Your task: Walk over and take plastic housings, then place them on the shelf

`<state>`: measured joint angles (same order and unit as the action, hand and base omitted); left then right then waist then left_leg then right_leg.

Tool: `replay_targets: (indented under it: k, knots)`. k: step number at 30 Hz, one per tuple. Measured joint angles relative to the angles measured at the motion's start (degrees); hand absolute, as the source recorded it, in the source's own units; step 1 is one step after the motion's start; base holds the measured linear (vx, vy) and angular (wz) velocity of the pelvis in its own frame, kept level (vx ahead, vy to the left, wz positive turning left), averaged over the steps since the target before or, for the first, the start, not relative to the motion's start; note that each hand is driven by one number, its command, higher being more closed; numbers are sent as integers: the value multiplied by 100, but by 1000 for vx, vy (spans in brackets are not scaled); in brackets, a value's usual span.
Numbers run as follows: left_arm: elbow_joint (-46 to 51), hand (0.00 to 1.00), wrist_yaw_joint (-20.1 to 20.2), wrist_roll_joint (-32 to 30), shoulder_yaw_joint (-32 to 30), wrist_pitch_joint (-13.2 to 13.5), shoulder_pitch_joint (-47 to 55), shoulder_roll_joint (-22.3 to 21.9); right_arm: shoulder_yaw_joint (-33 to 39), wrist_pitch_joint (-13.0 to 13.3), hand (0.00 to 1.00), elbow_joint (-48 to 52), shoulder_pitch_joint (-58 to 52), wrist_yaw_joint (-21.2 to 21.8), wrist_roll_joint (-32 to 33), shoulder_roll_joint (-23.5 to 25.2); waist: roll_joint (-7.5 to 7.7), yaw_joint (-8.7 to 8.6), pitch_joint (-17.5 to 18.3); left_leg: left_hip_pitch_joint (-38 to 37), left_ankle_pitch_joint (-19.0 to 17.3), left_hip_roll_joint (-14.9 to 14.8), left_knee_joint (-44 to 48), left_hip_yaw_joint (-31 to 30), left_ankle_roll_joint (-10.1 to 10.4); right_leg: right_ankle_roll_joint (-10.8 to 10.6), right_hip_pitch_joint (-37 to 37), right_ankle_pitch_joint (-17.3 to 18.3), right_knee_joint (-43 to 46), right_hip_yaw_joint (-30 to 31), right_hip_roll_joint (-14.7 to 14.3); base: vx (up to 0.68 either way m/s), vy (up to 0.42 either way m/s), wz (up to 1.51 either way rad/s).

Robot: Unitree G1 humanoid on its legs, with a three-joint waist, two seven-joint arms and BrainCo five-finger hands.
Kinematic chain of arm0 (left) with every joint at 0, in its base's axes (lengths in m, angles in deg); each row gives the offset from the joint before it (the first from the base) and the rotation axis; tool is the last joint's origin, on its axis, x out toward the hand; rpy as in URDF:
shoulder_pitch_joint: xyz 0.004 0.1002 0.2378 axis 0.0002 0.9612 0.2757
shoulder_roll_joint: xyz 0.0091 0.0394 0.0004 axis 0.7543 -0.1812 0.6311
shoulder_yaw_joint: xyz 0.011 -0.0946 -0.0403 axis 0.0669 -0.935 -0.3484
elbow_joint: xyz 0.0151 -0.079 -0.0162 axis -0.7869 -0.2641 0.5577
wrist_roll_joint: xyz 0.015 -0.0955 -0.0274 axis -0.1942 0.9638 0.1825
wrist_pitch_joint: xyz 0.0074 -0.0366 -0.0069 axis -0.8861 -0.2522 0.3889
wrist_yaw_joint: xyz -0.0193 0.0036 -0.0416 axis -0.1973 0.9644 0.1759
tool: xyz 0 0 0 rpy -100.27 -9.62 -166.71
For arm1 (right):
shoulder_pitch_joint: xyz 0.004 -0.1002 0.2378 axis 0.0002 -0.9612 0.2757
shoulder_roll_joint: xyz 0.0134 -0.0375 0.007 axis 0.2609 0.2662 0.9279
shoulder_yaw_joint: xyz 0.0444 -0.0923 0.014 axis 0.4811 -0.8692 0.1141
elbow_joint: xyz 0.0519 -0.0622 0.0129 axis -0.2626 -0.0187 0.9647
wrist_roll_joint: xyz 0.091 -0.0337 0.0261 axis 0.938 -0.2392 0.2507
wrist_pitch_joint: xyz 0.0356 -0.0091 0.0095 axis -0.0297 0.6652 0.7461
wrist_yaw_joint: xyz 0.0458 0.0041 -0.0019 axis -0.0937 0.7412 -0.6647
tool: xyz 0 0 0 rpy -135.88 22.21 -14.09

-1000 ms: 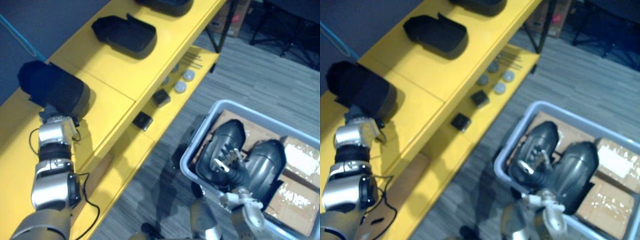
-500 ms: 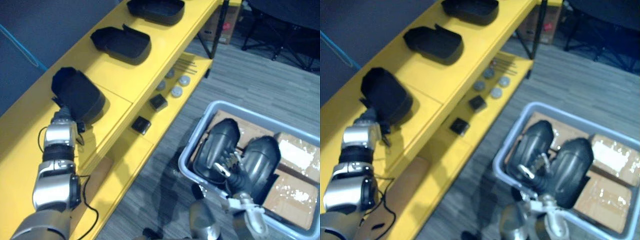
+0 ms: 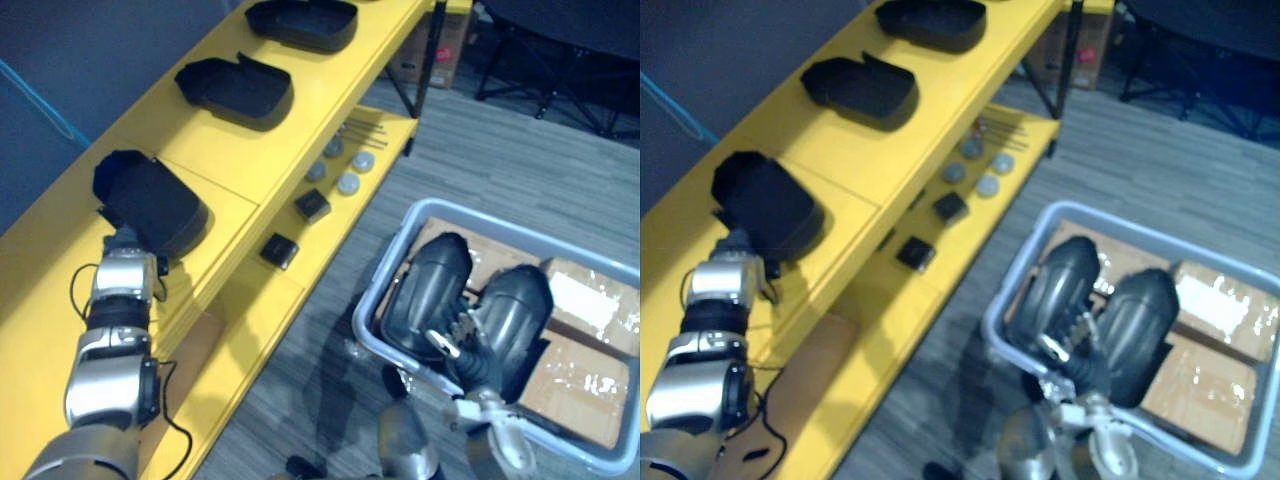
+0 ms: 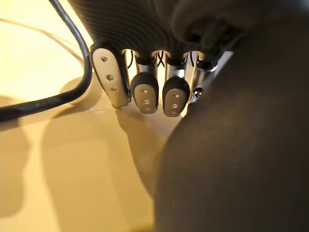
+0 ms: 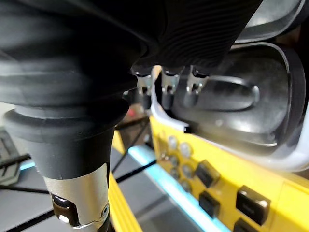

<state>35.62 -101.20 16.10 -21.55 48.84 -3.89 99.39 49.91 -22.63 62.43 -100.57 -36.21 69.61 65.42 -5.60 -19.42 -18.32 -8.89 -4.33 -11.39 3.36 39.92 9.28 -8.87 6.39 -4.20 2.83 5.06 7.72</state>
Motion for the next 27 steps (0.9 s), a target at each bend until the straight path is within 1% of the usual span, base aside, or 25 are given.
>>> replay_targets:
  k: [3,5,9,10,14,19,22,23,24,25,26,27]
  knots:
    - [-65,100,-244,238,-68,117,-4,43,-30,0,0,-9,69,-4,15,-7,46,6,14,34,-19,-36,55,28,26,17,46,-13,4,31,-26,-15,-15,-6]
    - [-63,100,-371,395,-83,150,-17,137,-47,0,0,-60,149,-4,100,-9,74,7,28,115,-24,-54,117,32,19,22,148,-46,6,50,-32,-34,-16,-5]
    - [-183,100,-374,438,-292,285,-16,204,-43,14,0,-177,211,-2,102,-87,100,33,33,120,-23,-84,129,128,20,32,185,-79,8,128,-75,-23,-15,-11]
    - [-190,0,-359,437,-314,300,-16,203,-42,57,0,-177,209,-1,102,-98,103,31,31,122,-23,-84,129,131,20,32,188,-79,8,130,-72,0,0,0]
    - [-191,0,-256,450,-330,310,-16,203,-46,70,0,-177,212,4,102,-99,105,47,31,122,-23,-85,129,127,20,31,187,-79,14,129,-63,0,0,0]
    - [-202,0,-203,671,-466,374,-16,207,-72,70,0,-177,211,4,102,-143,106,68,32,100,-22,-85,127,119,19,31,163,-79,19,121,-61,0,0,0]
    - [-241,0,-195,1079,-475,571,-7,215,-116,71,0,-176,167,4,102,-176,108,118,33,91,-22,-86,126,100,19,31,141,-79,20,109,-54,-1,-1,2]
    - [-244,0,-184,1300,-477,660,4,214,-118,71,0,-176,157,4,102,-176,115,123,37,87,-21,-87,126,76,19,31,116,-79,18,92,-49,7,-3,14]
    - [-294,0,-184,1655,-471,825,39,202,-117,71,0,-176,152,4,103,-174,126,117,34,74,-20,-88,126,3,18,31,36,-79,-6,22,-35,8,-4,20]
    - [-289,0,-173,1815,-465,905,69,197,-117,73,0,-176,148,4,103,-169,131,103,37,61,-18,-87,126,-24,21,31,-6,-79,-21,-11,-31,3,-3,19]
    - [-280,0,-146,2037,-457,1058,157,186,-125,74,0,-176,147,7,103,-162,168,101,46,0,-16,-87,115,-27,25,31,-79,-78,-50,-24,-37,-3,-3,8]
    - [-261,0,-160,2148,-446,1155,240,178,-134,84,0,-175,147,9,103,-158,200,97,76,-17,-16,-91,114,-34,25,31,-116,-78,-70,-29,-41,1,-4,5]
